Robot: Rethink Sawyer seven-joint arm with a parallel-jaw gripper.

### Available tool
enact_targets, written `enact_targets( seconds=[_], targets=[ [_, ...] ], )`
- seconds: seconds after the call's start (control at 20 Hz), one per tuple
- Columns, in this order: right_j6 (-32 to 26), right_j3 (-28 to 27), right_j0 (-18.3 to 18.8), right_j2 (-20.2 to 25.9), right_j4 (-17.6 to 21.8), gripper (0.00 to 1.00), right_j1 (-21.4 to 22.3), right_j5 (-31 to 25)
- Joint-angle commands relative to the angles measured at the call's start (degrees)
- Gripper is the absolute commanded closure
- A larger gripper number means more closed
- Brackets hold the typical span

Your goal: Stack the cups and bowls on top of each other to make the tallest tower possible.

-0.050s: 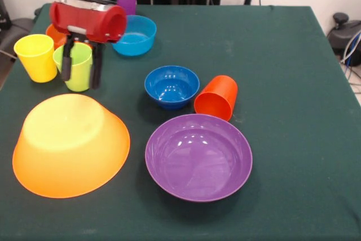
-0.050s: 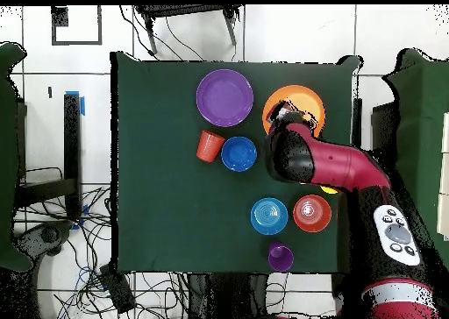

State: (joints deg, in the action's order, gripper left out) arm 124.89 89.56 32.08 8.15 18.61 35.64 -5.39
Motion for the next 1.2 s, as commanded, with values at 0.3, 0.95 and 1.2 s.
enact_targets(
  seconds=[0.3, 0.95, 1.2],
  targets=[
    [-0.4, 3.3, 5.1, 7.2, 1.4, 0.0, -4.6, -3.9],
    [0.5, 3.8, 7.5, 9.0, 3.0, 0.0, -8.2, 0.3],
    [-1.7, 2.9, 9.4, 11.8, 2.6, 0.0, -10.7, -2.8]
  ],
)
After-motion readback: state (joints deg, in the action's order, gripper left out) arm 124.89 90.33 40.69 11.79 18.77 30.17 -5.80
